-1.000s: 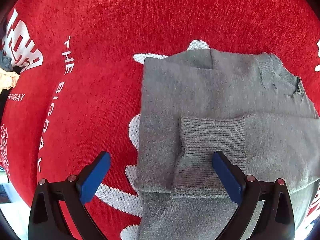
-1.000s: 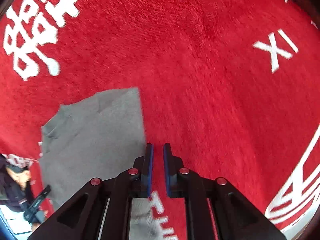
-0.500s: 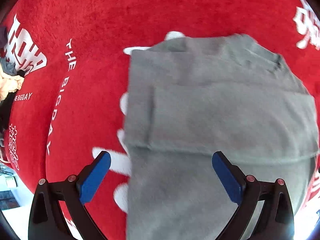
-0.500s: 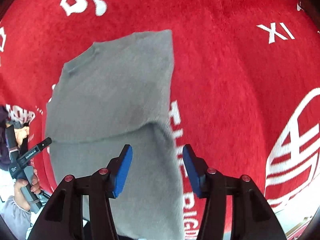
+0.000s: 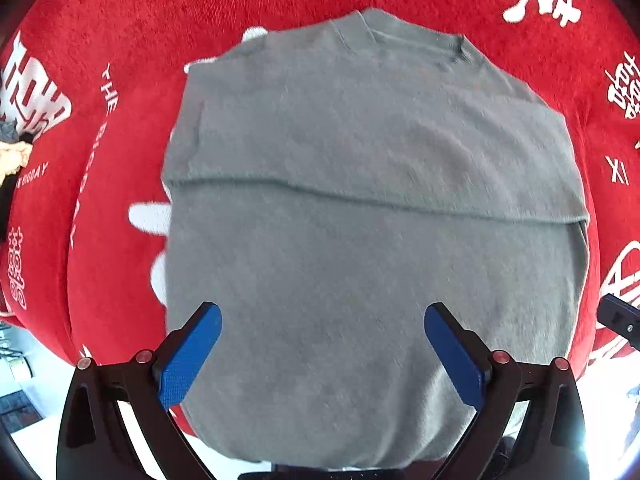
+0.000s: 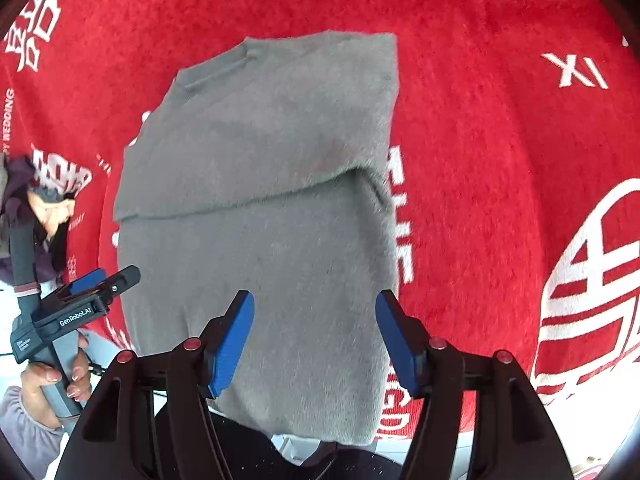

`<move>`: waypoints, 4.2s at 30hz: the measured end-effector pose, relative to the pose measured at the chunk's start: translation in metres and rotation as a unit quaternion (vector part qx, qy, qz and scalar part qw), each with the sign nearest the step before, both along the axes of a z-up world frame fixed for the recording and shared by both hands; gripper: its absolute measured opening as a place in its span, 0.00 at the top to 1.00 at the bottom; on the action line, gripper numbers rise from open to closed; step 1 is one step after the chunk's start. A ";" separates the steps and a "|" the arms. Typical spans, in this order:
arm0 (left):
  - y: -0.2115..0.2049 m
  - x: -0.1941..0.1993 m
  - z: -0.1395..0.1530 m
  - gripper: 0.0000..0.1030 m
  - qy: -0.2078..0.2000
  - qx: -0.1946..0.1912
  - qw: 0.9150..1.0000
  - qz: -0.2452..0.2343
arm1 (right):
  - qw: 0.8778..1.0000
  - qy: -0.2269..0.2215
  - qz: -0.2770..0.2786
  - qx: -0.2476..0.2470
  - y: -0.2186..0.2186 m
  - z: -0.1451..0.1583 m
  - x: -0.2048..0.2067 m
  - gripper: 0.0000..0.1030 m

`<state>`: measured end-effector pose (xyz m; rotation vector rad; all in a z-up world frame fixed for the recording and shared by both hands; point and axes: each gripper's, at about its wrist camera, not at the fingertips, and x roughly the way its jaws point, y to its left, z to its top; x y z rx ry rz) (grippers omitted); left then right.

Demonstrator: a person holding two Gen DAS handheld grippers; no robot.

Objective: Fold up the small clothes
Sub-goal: 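Move both grippers to the sweater's hem, then close both grippers on the sweater hem, then lift the hem with both grippers and fold it up toward the collar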

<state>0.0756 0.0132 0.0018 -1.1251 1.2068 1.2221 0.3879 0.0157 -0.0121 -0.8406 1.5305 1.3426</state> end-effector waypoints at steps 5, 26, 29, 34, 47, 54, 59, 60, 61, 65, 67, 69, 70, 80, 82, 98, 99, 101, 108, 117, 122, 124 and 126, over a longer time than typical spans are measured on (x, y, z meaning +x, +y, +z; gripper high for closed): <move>-0.021 0.002 -0.004 0.01 0.000 -0.013 1.000 0.027 | 1.000 0.014 0.021 -0.017 -0.008 -0.013 -0.006 0.35; -0.140 -0.069 -0.001 0.01 -0.071 -0.016 0.996 0.047 | 0.997 0.014 0.075 -0.010 -0.080 -0.011 -0.088 0.34; -0.165 -0.097 -0.002 0.01 -0.081 -0.013 0.995 0.048 | 0.996 0.024 0.081 -0.009 -0.099 -0.010 -0.101 0.34; -0.193 -0.135 -0.020 0.01 -0.087 -0.014 0.996 0.032 | 0.997 0.027 0.075 -0.011 -0.128 -0.016 -0.104 0.34; -0.213 -0.136 -0.087 0.01 -0.142 -0.040 0.989 0.008 | 0.994 0.027 0.078 -0.069 -0.186 -0.078 -0.060 0.34; -0.219 -0.126 -0.112 0.01 -0.165 -0.041 0.985 -0.010 | 0.991 0.040 0.107 -0.065 -0.190 -0.120 -0.049 0.34; -0.231 -0.122 -0.129 0.01 -0.183 -0.042 0.982 -0.011 | 0.984 0.065 0.157 -0.061 -0.192 -0.128 -0.059 0.33; -0.232 -0.122 -0.131 0.01 -0.193 -0.045 0.980 -0.011 | 0.983 0.075 0.162 -0.052 -0.192 -0.126 -0.061 0.33; -0.234 -0.120 -0.131 0.01 -0.212 -0.044 0.976 -0.013 | 0.982 0.084 0.165 -0.046 -0.192 -0.124 -0.063 0.33; -0.238 -0.104 -0.128 0.01 -0.236 -0.033 0.971 -0.030 | 0.977 0.123 0.172 -0.032 -0.187 -0.119 -0.068 0.33; -0.241 -0.103 -0.131 0.02 -0.229 -0.029 0.973 -0.026 | 0.975 0.131 0.174 -0.032 -0.185 -0.123 -0.069 0.33; -0.243 -0.105 -0.135 0.06 -0.225 -0.026 0.974 -0.019 | 0.975 0.141 0.170 -0.037 -0.187 -0.129 -0.070 0.33; -0.242 -0.107 -0.133 0.10 -0.224 -0.025 0.974 -0.014 | 0.974 0.149 0.164 -0.043 -0.187 -0.133 -0.071 0.33; -0.237 -0.131 -0.132 0.87 -0.234 -0.064 0.970 0.000 | 0.974 0.212 0.010 -0.081 -0.195 -0.148 -0.054 0.89; -0.237 -0.134 -0.127 0.88 -0.246 -0.063 0.967 0.006 | 0.975 0.208 0.022 -0.076 -0.198 -0.141 -0.058 0.89; -0.196 -0.155 -0.041 0.88 -0.335 0.016 0.942 0.022 | 0.957 0.289 -0.021 0.021 -0.179 -0.038 -0.042 0.89; -0.192 -0.155 -0.038 0.88 -0.338 0.018 0.941 0.026 | 0.955 0.295 -0.025 0.027 -0.174 -0.035 -0.041 0.89; -0.185 -0.158 -0.030 0.88 -0.343 0.027 0.939 0.031 | 0.951 0.304 -0.029 0.039 -0.166 -0.028 -0.038 0.89; -0.137 -0.162 0.005 0.88 -0.348 0.082 0.933 0.049 | 0.936 0.336 -0.048 0.098 -0.111 0.009 -0.022 0.89; -0.023 -0.156 0.023 0.88 -0.349 0.137 0.922 0.094 | 0.927 0.344 -0.043 0.144 0.008 0.036 0.001 0.89; 0.049 -0.138 0.010 0.88 -0.330 0.150 0.927 0.092 | 0.927 0.341 -0.039 0.150 0.085 0.031 0.015 0.89; 0.077 -0.132 -0.001 0.88 -0.318 0.151 0.931 0.098 | 0.928 0.339 -0.047 0.147 0.112 0.020 0.023 0.89; 0.098 -0.129 -0.011 0.88 -0.306 0.152 0.934 0.104 | 0.930 0.334 -0.065 0.135 0.136 0.001 0.032 0.89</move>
